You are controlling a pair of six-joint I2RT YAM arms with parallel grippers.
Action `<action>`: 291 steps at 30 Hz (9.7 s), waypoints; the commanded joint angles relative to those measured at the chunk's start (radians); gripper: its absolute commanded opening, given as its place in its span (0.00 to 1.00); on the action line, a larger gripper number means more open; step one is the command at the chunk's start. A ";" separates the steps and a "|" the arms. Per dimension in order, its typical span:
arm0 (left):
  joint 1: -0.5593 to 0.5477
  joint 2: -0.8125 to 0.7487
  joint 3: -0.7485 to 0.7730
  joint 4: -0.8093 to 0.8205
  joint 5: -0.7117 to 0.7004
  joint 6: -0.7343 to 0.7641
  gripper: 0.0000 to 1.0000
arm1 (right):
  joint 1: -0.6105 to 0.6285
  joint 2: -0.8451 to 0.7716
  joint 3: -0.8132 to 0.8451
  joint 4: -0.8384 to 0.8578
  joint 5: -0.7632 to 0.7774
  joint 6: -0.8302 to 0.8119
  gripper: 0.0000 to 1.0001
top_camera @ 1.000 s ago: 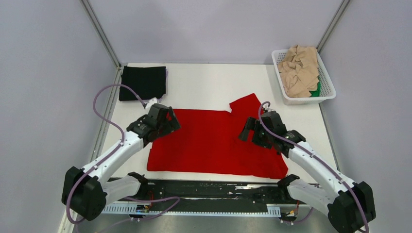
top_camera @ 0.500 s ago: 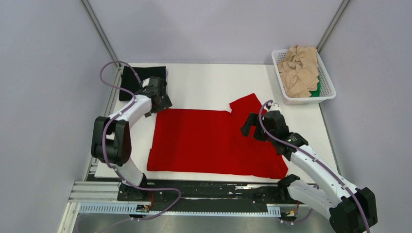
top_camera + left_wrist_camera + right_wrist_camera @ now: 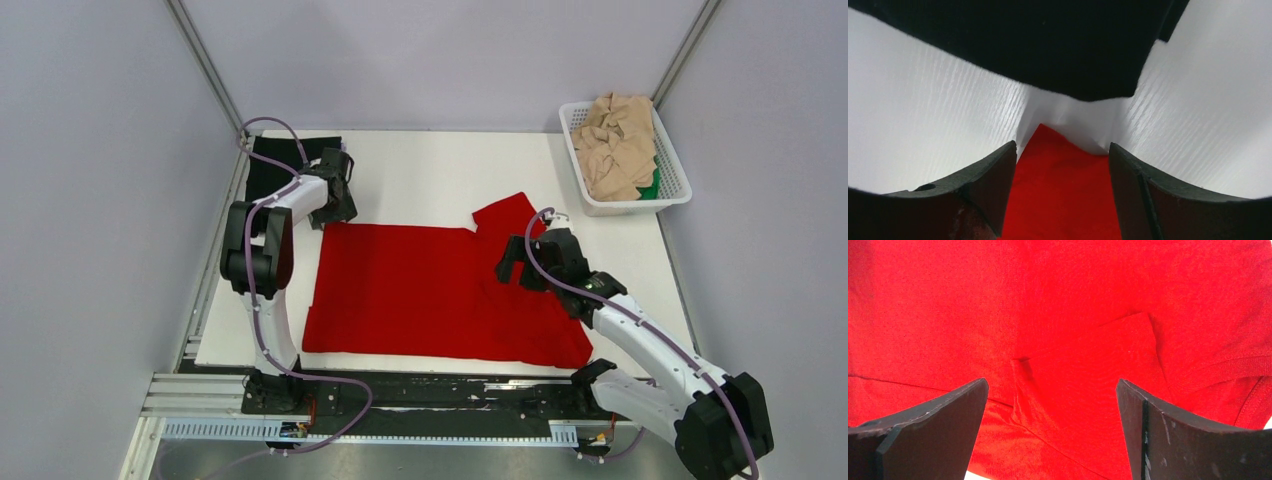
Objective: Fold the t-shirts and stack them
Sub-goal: Grab the side of the flattened tshirt furthest away from the robot with both arms, then fold the other side of the tshirt into a rectangle, then rotate the tshirt 90 degrees, then grab the bottom of the folded rectangular tshirt with both arms, then fold the folded rectangular tshirt in 1/3 of the way
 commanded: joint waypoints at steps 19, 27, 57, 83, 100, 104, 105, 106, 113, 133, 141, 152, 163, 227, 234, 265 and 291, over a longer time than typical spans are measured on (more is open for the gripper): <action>0.005 0.043 0.053 -0.107 0.003 0.013 0.19 | -0.004 0.056 0.021 0.039 0.043 -0.011 1.00; 0.005 0.007 0.036 -0.099 0.008 0.028 0.00 | -0.020 0.147 0.107 0.001 0.145 0.045 1.00; -0.011 -0.081 0.024 -0.048 0.022 0.030 0.00 | -0.196 1.332 1.272 -0.277 0.317 -0.113 0.69; -0.060 -0.198 -0.047 -0.057 -0.032 0.020 0.00 | -0.195 1.028 0.999 -0.217 0.342 0.003 0.00; -0.120 -0.494 -0.301 0.021 -0.062 0.003 0.00 | -0.021 0.503 0.603 -0.456 0.421 0.135 0.00; -0.125 -0.566 -0.364 0.016 -0.069 -0.019 0.00 | 0.044 0.430 0.578 -0.573 0.463 0.187 0.00; -0.129 -0.587 -0.375 0.015 -0.067 -0.024 0.00 | 0.058 0.414 0.573 -0.604 0.472 0.204 0.00; -0.131 -0.597 -0.397 0.013 -0.066 -0.030 0.00 | 0.070 0.401 0.568 -0.637 0.478 0.221 0.00; -0.174 -0.703 -0.474 -0.028 -0.109 -0.079 0.00 | 0.145 0.318 0.520 -0.818 0.471 0.314 0.00; -0.223 -0.823 -0.612 -0.245 -0.227 -0.260 0.41 | 0.275 0.167 0.229 -0.789 -0.001 0.337 0.33; -0.223 -0.908 -0.520 -0.282 -0.207 -0.258 1.00 | 0.278 0.038 0.269 -0.747 0.036 0.346 1.00; -0.232 -0.823 -0.691 0.212 0.522 -0.095 1.00 | 0.114 -0.033 0.072 -0.474 -0.003 0.563 1.00; -0.244 -0.690 -0.814 0.238 0.538 -0.112 1.00 | -0.125 0.113 -0.149 -0.096 -0.118 0.563 1.00; -0.761 -1.021 -0.980 0.209 0.373 -0.348 0.78 | -0.031 0.048 -0.071 -0.047 -0.377 0.234 1.00; -0.762 -0.906 -0.983 0.298 0.398 -0.359 0.56 | 0.023 -0.055 -0.190 -0.150 -0.514 0.257 0.84; -0.762 -0.958 -0.935 0.404 0.473 -0.312 0.00 | 0.172 -0.038 -0.161 -0.003 -0.460 0.330 0.00; -0.360 -0.401 -0.355 0.436 0.314 -0.148 0.00 | -0.124 0.460 0.324 0.157 -0.252 0.224 0.00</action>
